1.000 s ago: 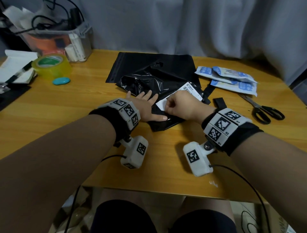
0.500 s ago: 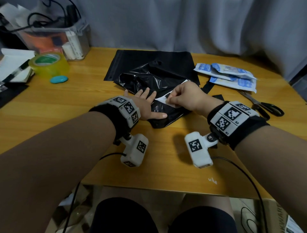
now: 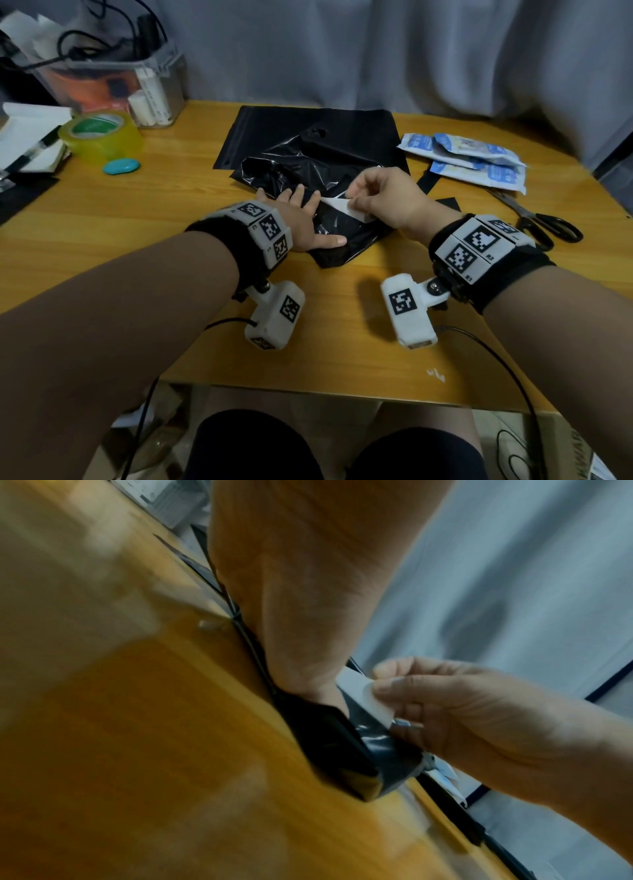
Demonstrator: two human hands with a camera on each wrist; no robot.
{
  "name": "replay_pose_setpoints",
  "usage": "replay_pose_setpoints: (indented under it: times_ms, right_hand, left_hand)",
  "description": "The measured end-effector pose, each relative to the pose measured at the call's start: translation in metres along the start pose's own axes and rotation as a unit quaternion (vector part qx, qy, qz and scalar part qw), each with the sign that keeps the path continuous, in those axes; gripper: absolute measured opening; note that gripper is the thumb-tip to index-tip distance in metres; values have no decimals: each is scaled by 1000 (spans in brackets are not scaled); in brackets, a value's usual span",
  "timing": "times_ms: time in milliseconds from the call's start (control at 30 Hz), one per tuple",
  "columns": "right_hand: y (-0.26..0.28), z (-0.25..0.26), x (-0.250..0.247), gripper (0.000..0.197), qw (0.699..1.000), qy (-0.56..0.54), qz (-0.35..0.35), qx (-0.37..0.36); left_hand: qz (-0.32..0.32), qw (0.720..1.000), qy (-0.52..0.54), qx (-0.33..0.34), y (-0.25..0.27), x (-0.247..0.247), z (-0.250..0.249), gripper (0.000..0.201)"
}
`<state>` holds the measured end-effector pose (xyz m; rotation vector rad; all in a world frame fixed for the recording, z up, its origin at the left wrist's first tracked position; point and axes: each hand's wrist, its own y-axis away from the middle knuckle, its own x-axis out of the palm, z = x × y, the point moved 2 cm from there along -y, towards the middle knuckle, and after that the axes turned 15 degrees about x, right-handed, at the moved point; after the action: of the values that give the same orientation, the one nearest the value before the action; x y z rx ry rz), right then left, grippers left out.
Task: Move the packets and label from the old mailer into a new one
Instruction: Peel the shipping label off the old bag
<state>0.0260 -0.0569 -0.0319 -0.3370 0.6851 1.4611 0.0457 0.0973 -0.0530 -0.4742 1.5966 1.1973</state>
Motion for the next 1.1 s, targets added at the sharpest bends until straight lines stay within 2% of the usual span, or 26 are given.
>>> replay_pose_setpoints:
  times_ms: [100, 167, 333, 400, 500, 567, 667, 867, 1100]
  right_hand:
    - [-1, 8, 4, 24, 991, 129, 11, -39]
    - [-1, 11, 6, 23, 983, 178, 9, -40]
    - [-1, 5, 10, 22, 972, 230, -10, -54]
    - [0, 3, 11, 29, 970, 235, -8, -58]
    - [0, 1, 14, 24, 960, 271, -6, -71]
    - [-1, 1, 16, 19, 959, 275, -9, -70]
    - [-2, 2, 15, 20, 966, 252, -30, -52]
    - [-6, 1, 7, 19, 977, 206, -48, -41]
    - [-7, 3, 3, 21, 987, 147, -66, -12]
  left_hand:
    - [-13, 1000, -2, -12, 6, -1, -12, 108]
    - [-26, 1000, 3, -13, 10, -2, -17, 102]
    - [-53, 998, -22, 12, 17, -11, -17, 75]
    - [-76, 997, -17, 30, 19, -13, -15, 66]
    - [-147, 988, -6, 55, 16, -15, -10, 65]
    - [-166, 983, 3, 81, 11, -13, -8, 70]
    - [-130, 988, 18, 87, 5, -8, -7, 76]
    - [-61, 997, -18, 36, 1, -13, -7, 75]
    - [-43, 998, -37, 11, 0, -11, -7, 76]
